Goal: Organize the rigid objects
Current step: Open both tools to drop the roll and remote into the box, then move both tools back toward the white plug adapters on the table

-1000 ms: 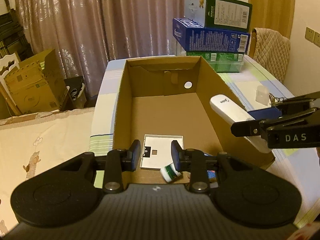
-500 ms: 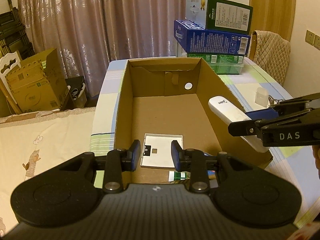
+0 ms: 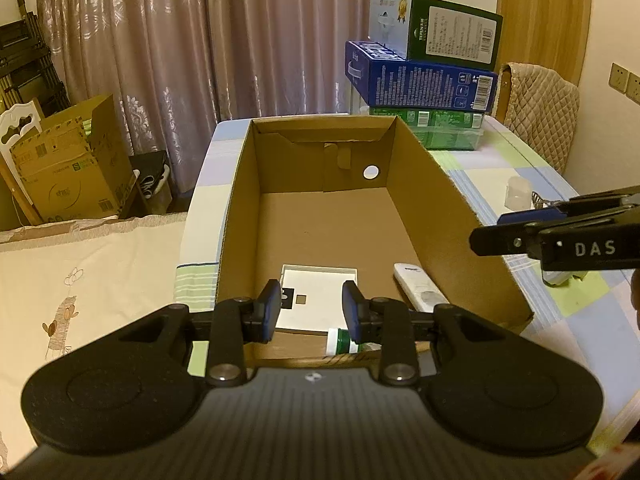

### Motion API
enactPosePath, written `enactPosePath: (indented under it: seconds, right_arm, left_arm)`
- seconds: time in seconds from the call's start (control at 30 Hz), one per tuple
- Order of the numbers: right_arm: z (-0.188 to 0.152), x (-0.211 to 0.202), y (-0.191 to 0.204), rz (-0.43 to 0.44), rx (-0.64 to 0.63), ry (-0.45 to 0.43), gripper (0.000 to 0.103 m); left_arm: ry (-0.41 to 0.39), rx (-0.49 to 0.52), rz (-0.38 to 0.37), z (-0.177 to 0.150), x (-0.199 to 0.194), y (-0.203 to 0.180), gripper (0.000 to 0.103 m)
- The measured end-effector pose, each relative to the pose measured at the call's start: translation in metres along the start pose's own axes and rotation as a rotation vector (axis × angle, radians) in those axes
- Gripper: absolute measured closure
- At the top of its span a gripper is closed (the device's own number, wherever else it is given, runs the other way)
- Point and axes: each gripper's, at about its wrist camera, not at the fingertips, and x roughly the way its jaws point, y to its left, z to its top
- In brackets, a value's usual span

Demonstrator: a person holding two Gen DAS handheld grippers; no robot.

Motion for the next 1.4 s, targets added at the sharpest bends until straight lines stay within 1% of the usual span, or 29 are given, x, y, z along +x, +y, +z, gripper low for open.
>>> enactPosePath:
  seconds: [0.2, 0.37, 0.53, 0.8, 0.9, 1.03, 1.13, 1.23, 1.4]
  right_arm:
    - [-0.006, -0.030, -0.007, -0.018, 0.023, -0.040, 0.065]
    - [-0.022, -0.066, -0.017, -0.058, 0.039, -0.082, 0.065]
    - [-0.053, -0.108, -0.040, -0.127, 0.074, -0.109, 0.065]
    - [-0.103, -0.167, -0.094, -0.261, 0.192, -0.101, 0.064]
    - [-0.118, -0.186, -0.111, -0.304, 0.222, -0.104, 0.063]
    - [-0.129, -0.205, -0.131, -0.342, 0.259, -0.116, 0.056]
    - [-0.133, -0.214, -0.142, -0.362, 0.270, -0.124, 0.052]
    - [-0.135, -0.219, -0.154, -0.368, 0.283, -0.130, 0.049]
    - [-0.134, -0.215, -0.172, -0.372, 0.284, -0.115, 0.045]
  left_arm:
    - [-0.020, -0.007, -0.003, 0.003, -0.015, -0.011, 0.075]
    - [-0.045, -0.006, -0.019, 0.007, -0.034, -0.027, 0.074]
    - [-0.079, -0.020, -0.059, 0.008, -0.054, -0.051, 0.073]
    - [-0.096, 0.007, -0.147, 0.006, -0.071, -0.111, 0.069]
    - [-0.094, 0.025, -0.176, 0.003, -0.072, -0.138, 0.065]
    - [-0.077, 0.062, -0.212, -0.003, -0.067, -0.172, 0.062]
    - [-0.062, 0.101, -0.226, -0.006, -0.061, -0.196, 0.056]
    - [-0.050, 0.126, -0.237, -0.009, -0.052, -0.213, 0.056]
    - [-0.036, 0.158, -0.245, -0.010, -0.033, -0.234, 0.055]
